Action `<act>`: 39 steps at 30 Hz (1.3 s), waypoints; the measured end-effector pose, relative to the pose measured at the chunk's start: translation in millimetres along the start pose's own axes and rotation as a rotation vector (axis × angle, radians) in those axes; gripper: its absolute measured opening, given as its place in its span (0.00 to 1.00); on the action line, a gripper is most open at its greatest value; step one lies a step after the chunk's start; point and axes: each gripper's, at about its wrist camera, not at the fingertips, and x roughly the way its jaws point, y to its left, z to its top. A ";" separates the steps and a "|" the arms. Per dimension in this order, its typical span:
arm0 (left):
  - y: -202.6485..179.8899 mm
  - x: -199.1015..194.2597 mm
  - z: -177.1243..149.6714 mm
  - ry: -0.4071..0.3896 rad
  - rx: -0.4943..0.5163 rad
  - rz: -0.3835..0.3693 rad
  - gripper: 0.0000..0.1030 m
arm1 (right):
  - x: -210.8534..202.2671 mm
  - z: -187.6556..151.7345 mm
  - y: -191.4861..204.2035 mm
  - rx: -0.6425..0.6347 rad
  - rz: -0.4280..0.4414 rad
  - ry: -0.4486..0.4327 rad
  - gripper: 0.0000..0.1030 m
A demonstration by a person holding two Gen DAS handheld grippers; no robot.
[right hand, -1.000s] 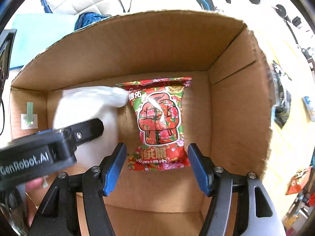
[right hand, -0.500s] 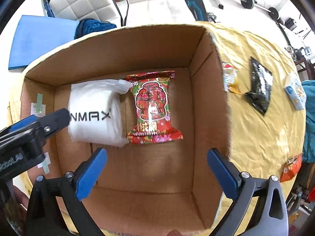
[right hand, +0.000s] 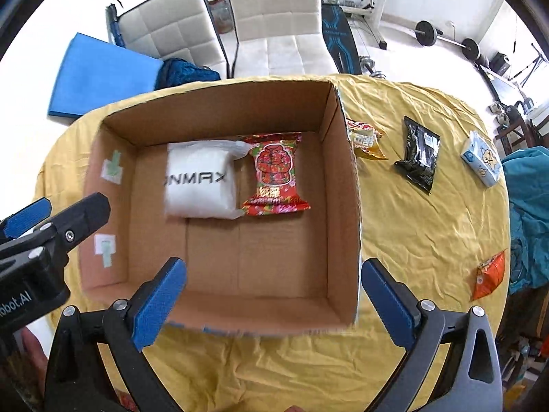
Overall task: Organize soft objects
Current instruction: 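Lift both tools out of the box toward the remaining snacks, then grasp the black pouch with left tool while right tool grasps the blue tissue pack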
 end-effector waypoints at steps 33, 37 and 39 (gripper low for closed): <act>-230.6 -0.3 31.9 0.065 0.159 -0.135 1.00 | -54.7 -13.9 -253.3 0.183 0.016 -0.011 1.00; -290.1 48.5 57.4 0.145 0.219 -0.143 1.00 | -24.3 18.1 -318.0 0.075 -0.048 0.049 1.00; -314.9 76.2 68.6 0.185 0.250 -0.132 1.00 | -7.1 34.9 -340.0 0.028 -0.056 0.083 1.00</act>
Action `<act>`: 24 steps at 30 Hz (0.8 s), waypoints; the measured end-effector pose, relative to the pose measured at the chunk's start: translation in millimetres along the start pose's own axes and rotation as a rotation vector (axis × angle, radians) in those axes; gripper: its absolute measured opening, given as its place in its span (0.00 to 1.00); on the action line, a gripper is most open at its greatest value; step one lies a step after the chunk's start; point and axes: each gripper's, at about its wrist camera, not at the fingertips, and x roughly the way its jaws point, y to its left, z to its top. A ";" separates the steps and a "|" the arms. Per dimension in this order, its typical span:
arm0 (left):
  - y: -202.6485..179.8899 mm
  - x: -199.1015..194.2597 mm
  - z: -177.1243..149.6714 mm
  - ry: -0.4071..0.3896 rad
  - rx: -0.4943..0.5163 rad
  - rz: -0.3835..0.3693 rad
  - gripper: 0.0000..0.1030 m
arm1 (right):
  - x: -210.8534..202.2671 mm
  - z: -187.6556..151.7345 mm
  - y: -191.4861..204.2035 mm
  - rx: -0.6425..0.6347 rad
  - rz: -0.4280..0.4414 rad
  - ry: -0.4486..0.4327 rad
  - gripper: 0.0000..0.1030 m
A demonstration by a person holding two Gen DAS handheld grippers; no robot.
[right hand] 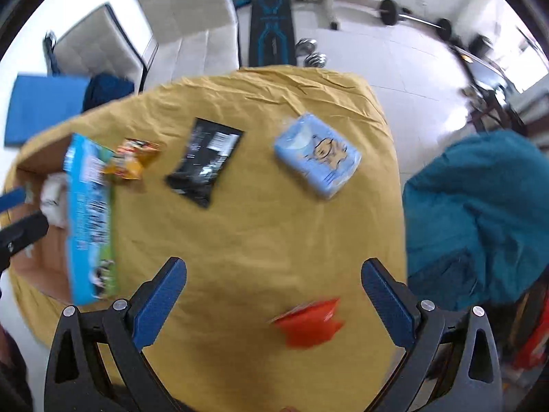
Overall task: Organize soft objects
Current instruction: 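Grasp the black pouch with left tool while right tool grasps the blue tissue pack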
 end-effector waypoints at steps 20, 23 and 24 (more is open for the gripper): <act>-31.1 177.9 71.5 0.311 0.027 -0.008 1.00 | 180.3 127.3 -37.5 -0.432 -0.064 0.297 0.98; -34.7 190.0 72.6 0.329 0.033 -0.014 1.00 | 187.6 136.8 -45.4 -0.369 -0.008 0.321 0.81; -36.5 192.4 72.9 0.328 0.039 -0.018 0.98 | 188.2 138.9 -49.3 -0.339 0.005 0.327 0.80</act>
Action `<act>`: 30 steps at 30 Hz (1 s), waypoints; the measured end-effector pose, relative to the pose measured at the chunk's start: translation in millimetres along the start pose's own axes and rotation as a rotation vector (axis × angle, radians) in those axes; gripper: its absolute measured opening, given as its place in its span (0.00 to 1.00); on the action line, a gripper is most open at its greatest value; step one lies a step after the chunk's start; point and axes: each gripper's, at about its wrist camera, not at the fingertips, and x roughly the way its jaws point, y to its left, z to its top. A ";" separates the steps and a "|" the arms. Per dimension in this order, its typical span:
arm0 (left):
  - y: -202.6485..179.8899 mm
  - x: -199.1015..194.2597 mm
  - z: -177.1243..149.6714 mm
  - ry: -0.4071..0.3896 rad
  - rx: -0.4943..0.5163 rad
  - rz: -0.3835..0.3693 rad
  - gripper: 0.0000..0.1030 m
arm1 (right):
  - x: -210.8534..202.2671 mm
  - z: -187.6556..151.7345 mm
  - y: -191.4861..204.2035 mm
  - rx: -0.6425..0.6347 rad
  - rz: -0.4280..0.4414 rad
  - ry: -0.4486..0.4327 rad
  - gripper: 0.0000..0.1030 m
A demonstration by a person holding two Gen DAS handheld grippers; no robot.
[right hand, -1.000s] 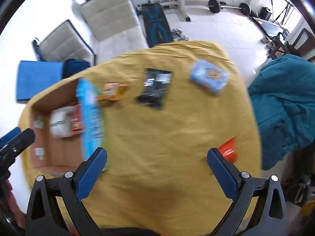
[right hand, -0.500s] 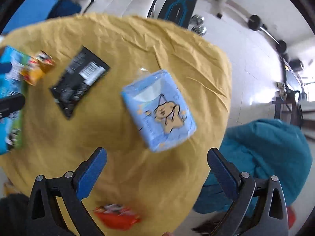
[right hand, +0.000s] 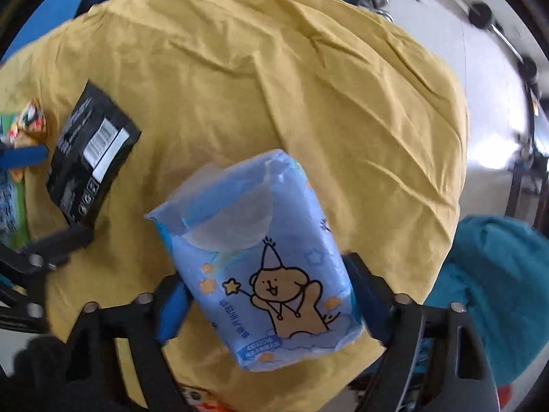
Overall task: Organize soft objects
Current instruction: 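Grasp the black pouch with left tool while right tool grasps the blue tissue pack, then carry both packs into the box and open both tools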
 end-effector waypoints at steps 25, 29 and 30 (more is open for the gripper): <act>16.6 24.1 -83.9 -0.030 -0.194 -0.007 0.53 | -8.9 -73.2 -18.8 0.457 0.100 0.005 0.58; 18.5 21.7 -80.5 -0.047 -0.196 -0.005 0.50 | -12.2 -75.5 -7.6 0.494 0.104 -0.006 0.53; 16.3 20.7 -80.3 -0.053 -0.195 -0.006 0.49 | -13.5 -76.5 -9.5 0.510 0.112 -0.008 0.51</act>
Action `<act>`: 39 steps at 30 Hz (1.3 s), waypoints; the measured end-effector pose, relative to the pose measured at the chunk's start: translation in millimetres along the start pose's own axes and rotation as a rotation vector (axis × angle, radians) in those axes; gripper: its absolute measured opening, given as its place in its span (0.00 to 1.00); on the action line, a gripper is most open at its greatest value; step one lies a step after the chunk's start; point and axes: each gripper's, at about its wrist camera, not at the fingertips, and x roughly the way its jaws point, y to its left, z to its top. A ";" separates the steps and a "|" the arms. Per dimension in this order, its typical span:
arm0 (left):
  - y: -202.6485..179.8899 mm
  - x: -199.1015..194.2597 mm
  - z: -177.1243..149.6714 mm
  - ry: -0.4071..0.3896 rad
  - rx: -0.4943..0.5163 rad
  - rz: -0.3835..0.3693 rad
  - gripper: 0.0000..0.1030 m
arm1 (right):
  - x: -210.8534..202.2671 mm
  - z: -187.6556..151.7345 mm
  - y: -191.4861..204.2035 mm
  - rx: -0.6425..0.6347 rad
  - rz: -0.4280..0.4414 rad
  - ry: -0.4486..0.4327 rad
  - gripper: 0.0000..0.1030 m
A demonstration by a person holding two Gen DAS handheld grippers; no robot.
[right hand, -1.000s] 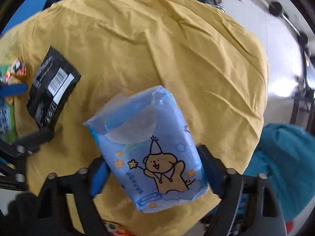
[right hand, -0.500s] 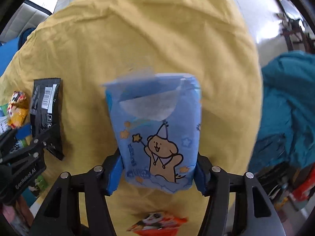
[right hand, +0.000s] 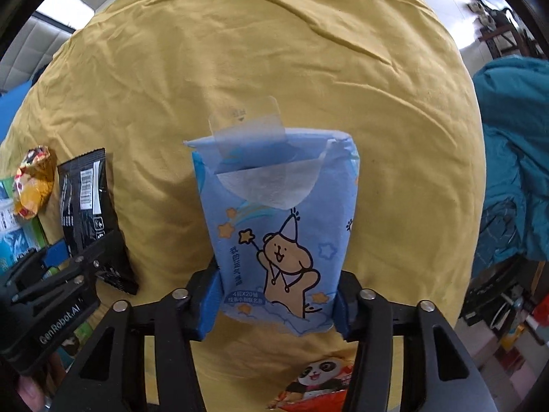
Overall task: Organize soft objects
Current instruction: 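Carry both packs into the box and open both tools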
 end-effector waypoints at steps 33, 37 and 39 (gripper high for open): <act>156.1 -233.5 -124.2 -0.430 -0.021 0.019 0.46 | -147.7 -168.0 194.7 -0.142 0.194 -0.276 0.45; 196.6 -244.3 -144.3 -0.442 -0.052 0.017 0.46 | -147.9 -191.8 244.6 -0.183 0.210 -0.276 0.44; 213.2 -246.9 -151.6 -0.445 -0.067 0.020 0.46 | -146.9 -203.9 269.5 -0.205 0.218 -0.271 0.44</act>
